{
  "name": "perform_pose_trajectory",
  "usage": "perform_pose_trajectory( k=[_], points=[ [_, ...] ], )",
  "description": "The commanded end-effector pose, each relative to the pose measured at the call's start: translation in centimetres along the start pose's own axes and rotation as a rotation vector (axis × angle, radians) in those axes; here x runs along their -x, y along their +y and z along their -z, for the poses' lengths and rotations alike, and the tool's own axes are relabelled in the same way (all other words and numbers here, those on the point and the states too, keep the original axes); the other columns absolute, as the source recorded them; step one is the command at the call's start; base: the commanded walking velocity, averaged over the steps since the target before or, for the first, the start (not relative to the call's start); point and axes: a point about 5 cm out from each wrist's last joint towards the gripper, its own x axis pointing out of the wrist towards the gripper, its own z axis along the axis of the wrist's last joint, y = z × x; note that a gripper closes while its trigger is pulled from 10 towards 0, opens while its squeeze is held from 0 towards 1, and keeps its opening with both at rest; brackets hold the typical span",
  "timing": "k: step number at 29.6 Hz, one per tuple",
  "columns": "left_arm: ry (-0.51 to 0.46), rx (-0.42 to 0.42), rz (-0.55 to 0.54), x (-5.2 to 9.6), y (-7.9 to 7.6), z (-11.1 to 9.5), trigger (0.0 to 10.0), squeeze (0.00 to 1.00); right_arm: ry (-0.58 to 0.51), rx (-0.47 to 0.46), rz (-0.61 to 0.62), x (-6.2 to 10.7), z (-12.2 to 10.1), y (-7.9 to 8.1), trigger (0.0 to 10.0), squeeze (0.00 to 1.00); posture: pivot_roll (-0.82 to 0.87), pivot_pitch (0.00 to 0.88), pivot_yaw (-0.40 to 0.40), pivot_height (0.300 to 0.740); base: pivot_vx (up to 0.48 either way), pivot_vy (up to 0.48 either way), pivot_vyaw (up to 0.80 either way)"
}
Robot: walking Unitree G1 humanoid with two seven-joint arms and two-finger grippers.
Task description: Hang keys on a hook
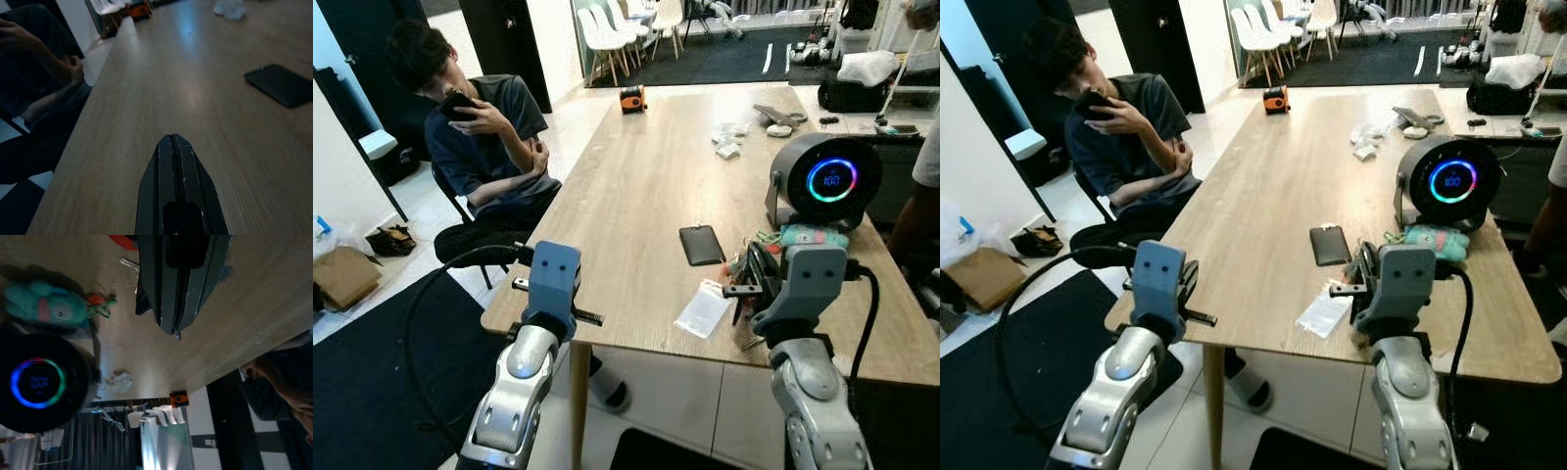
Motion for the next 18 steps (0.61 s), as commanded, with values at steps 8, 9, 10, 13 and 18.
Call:
perform_pose_trajectory(
  k=[8, 9, 10, 13, 18],
  points=[
    [-0.006, 0.021, 0.009, -0.9, 0.4, -0.5, 10.0, 0.00, 0.018, 0.023, 0.028, 0.6, 0.2, -1.0, 10.0, 0.00, -0.04, 0.163, 0.193, 0.740, 0.000, 0.000, 0.00],
    [-0.008, 0.024, 0.005, -1.0, 0.4, -0.6, 10.0, 0.00, 0.019, 0.025, 0.027, 0.6, 0.2, -1.0, 10.0, 0.00, -0.04, 0.163, 0.193, 0.740, 0.000, 0.000, 0.00],
    [-0.019, 0.033, -0.016, -1.0, 0.5, -0.8, 10.0, 0.00, 0.014, 0.027, 0.008, 0.1, 0.1, -0.8, 10.0, 0.00, -0.04, 0.140, 0.150, 0.740, 0.000, 0.000, 0.00],
    [-0.037, 0.048, -0.050, -1.0, 0.7, -1.0, 10.0, 0.00, 0.004, 0.033, -0.024, -0.8, -0.1, -0.6, 10.0, 0.00, -0.04, 0.133, 0.126, 0.740, 0.000, 0.000, 0.00],
    [-0.063, 0.096, -0.110, -0.9, 1.0, -1.5, 10.0, 0.00, -0.010, 0.049, -0.076, -2.2, -0.5, -0.5, 10.0, 0.00, -0.05, 0.117, 0.051, 0.740, 0.000, 0.000, 0.00]
  ],
)
